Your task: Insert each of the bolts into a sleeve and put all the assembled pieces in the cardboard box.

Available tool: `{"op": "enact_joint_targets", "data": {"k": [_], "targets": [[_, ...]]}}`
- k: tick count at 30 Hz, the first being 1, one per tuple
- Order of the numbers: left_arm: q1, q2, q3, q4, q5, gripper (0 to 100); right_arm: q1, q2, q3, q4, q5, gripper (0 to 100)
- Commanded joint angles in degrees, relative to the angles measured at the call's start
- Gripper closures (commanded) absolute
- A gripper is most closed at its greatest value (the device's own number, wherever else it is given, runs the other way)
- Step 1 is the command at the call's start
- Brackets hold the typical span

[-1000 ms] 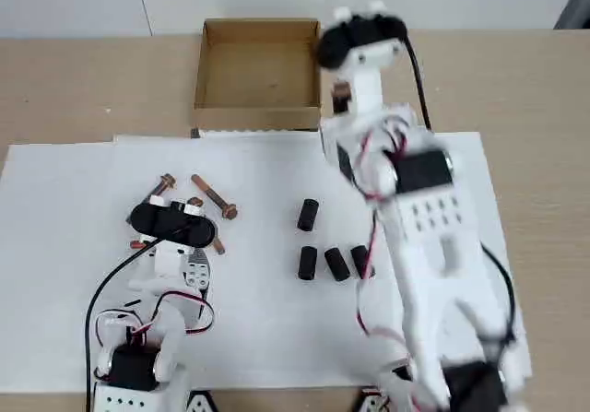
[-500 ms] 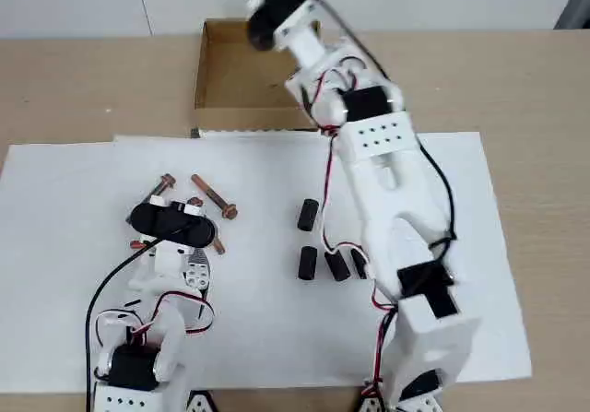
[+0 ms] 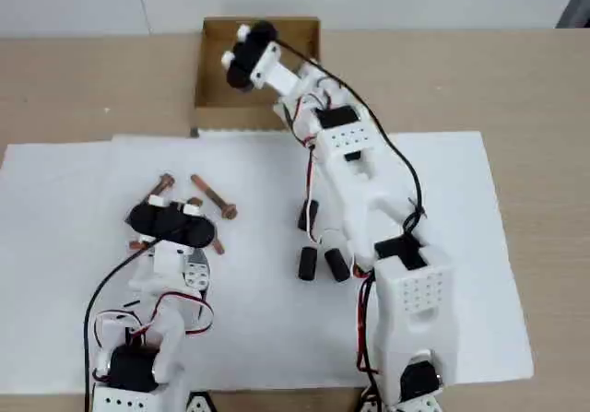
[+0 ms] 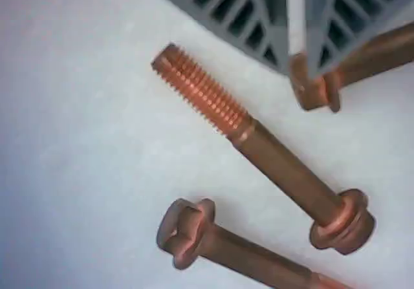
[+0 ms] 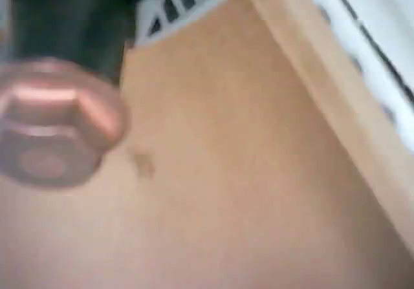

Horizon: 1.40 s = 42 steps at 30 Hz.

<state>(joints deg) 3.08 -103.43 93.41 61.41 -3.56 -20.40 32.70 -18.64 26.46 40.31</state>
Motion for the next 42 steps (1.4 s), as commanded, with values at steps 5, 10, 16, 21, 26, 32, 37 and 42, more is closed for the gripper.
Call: {"op": "enact_joint_targets", "data": {"k": [5, 10, 16, 21, 26, 32, 37, 42], "targets": [[-0.35, -0.7, -0.22, 0.26, 0.09, 99, -0.4, -0.57, -4.04, -1.36, 0.44, 88.3], [-0.35, -0.7, -0.22, 0.26, 0.0, 99, -1.19, -1.1, -4.04, -1.27, 0.35, 92.7], [-0.35, -0.7, -0.22, 0.26, -0.09, 99, -1.89, -8.04, -4.04, 7.08, -1.32, 98.7], [-0.35, -0.7, -0.22, 0.26, -0.09, 99, -2.24, -17.63, -4.04, 20.79, -10.11, 99.5], [-0.35, -0.7, -0.22, 0.26, -0.09, 99, -2.24, -25.71, -4.04, 34.15, -15.38, 99.5], [-0.35, -0.7, -0.22, 0.26, -0.18, 99, -2.24, -33.8, -4.04, 45.67, -19.6, 99.5], [-0.35, -0.7, -0.22, 0.26, -0.18, 99, -2.24, -39.16, -4.04, 55.16, -23.91, 99.5], [-0.35, -0.7, -0.22, 0.26, -0.18, 99, -2.24, -43.38, -3.96, 64.22, -28.04, 99.5]]}}
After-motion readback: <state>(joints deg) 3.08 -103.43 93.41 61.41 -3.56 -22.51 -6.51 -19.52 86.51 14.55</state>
